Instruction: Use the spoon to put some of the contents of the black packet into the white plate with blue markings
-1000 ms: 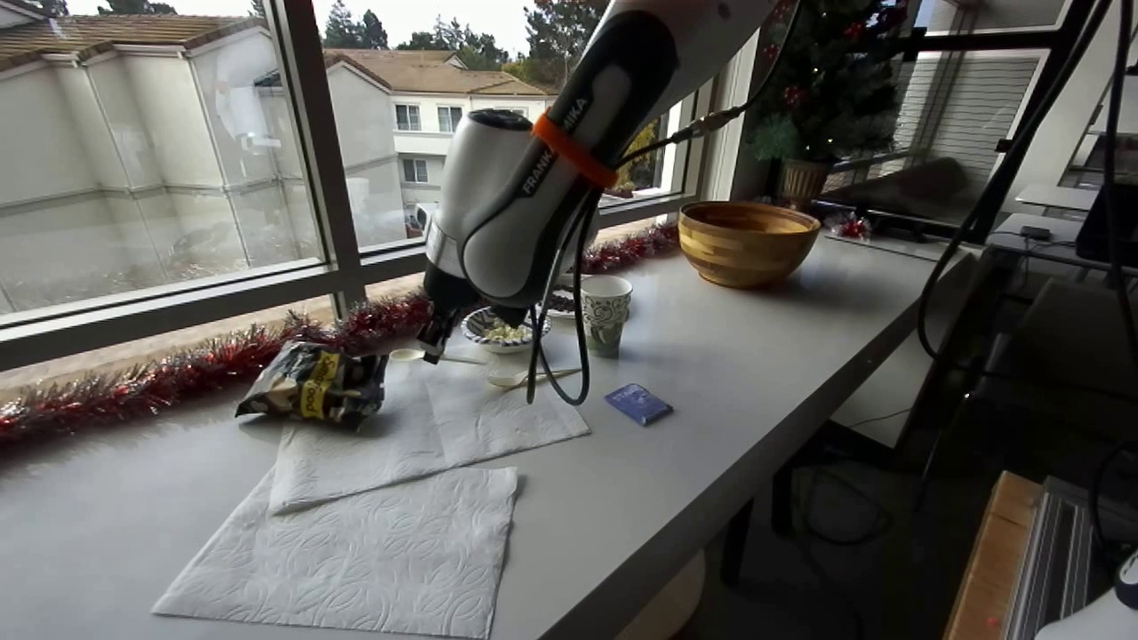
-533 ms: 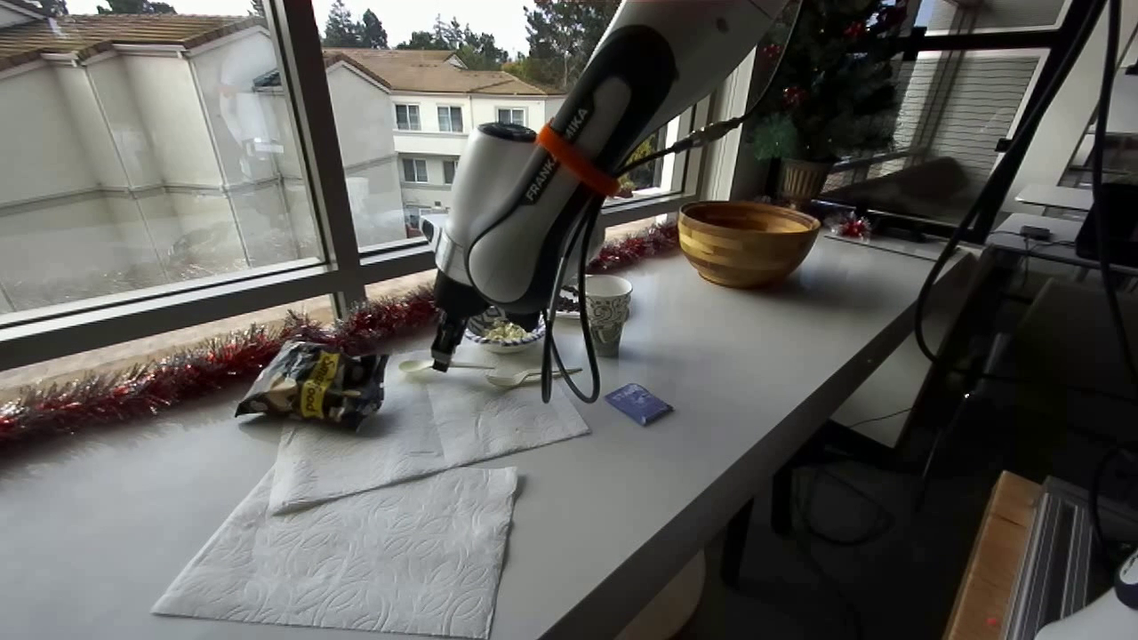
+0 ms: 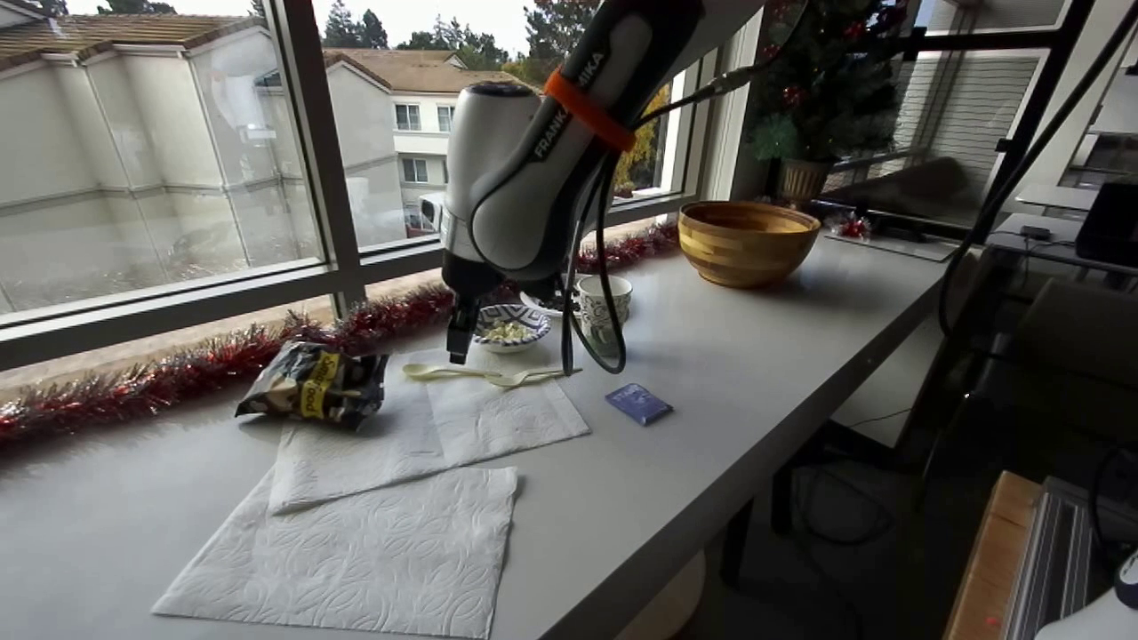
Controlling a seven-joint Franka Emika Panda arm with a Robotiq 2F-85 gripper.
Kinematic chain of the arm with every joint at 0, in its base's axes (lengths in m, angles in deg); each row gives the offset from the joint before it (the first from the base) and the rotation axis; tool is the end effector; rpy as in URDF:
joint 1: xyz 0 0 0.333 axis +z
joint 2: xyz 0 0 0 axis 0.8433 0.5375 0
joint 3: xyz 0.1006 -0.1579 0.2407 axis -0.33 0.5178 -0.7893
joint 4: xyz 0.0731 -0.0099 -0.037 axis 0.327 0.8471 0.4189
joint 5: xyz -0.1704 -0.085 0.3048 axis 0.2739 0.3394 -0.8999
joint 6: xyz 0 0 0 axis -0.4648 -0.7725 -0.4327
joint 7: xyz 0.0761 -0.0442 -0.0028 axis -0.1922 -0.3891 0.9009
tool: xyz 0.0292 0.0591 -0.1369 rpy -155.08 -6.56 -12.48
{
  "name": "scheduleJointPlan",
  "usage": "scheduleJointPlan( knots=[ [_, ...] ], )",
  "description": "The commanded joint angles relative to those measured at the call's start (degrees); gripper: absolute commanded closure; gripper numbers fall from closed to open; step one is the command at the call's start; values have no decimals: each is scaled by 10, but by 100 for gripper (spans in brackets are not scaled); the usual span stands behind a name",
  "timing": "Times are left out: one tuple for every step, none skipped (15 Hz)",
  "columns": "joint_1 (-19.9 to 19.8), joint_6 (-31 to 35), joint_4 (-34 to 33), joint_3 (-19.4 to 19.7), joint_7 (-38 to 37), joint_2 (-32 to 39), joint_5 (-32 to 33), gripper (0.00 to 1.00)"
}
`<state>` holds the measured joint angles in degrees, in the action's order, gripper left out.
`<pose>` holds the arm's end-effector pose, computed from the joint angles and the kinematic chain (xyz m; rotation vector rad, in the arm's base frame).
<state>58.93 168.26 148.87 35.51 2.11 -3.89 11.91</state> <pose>0.6232 0.1094 0.1813 2.7281 1.2071 0.4486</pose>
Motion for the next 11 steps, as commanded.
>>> scheduleJointPlan(
  knots=[
    [36,-129,101,21,-66,-143,-20,13],
    [17,-183,111,-8,-44,-173,-52,7],
    [10,-216,119,-20,-34,-197,-78,1],
    [12,-258,123,-19,-44,-225,-101,0],
    [23,-275,123,-2,-87,-243,-96,0],
    [18,-289,116,4,-98,-252,-107,0],
    [5,-299,109,10,-88,-257,-130,0],
    [-6,-294,107,18,-79,-264,-154,0],
    [17,-288,97,13,-85,-244,-116,0],
    [9,-289,97,20,-83,-252,-129,0],
    [2,-289,97,25,-82,-256,-134,0]
  ],
)
